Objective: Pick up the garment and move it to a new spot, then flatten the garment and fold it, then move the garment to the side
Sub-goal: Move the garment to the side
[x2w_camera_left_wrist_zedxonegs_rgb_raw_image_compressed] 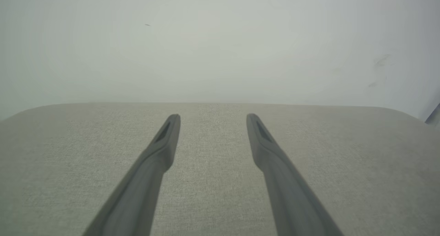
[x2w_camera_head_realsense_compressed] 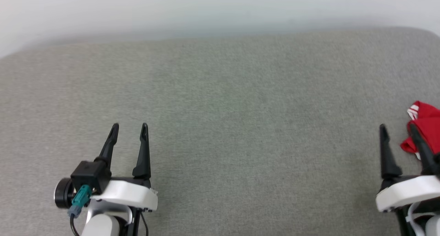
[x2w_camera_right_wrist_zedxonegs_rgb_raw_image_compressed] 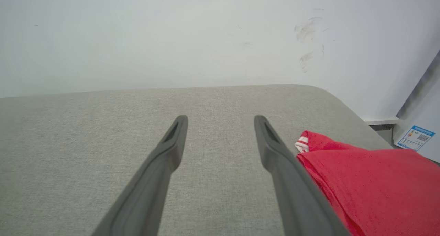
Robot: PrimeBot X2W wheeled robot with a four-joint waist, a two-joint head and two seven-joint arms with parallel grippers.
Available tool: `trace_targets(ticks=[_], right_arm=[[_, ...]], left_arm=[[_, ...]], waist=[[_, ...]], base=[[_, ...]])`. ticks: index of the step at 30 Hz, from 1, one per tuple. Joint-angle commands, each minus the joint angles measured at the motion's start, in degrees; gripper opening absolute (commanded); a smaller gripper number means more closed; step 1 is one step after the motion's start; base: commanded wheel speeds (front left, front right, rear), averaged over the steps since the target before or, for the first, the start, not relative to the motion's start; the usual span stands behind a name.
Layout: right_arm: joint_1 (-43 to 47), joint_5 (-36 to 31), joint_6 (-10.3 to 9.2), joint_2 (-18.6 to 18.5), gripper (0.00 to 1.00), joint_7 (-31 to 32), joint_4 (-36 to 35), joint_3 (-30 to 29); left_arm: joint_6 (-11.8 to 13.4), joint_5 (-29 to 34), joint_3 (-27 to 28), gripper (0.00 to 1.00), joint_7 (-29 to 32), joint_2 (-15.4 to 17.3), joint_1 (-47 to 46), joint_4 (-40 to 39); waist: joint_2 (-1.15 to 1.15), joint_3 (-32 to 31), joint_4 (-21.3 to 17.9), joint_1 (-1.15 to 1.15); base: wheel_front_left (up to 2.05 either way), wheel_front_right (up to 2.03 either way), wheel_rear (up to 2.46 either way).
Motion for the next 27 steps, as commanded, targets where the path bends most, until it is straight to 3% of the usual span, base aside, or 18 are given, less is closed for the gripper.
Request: trace_targets(ticks=[1, 15, 27], right_arm=[[1.83, 0.04, -0.1, 0.55, 1.0, -0.38, -1.39, 1.01], [13.84, -1.06, -0.09, 2.99, 1.0, 4.63, -13.71, 6.18], [16.98, -1.12, -0.09, 3.82, 1.0, 6.44, -16.4, 5.83]], left_arm=[[0.27, -0.19, 0.22, 1.0, -0.28, -0.21, 1.22, 0.42], [-0.93, 1.47, 1.39, 1.0, -0.43, 0.27, 9.24, 1.44], [-2.0, 1.99, 1.7, 1.0, -0.4, -0.47, 11.4, 1.85]], waist=[[0.0, -2.75, 2.29, 0.01], [0.0, -10.75, 3.24, 0.01], [0.0, -12.1, 3.19, 0.01]], base=[[0.0, 0.0, 0.0], [0.0, 0.0, 0.0], [0.0, 0.0, 0.0]])
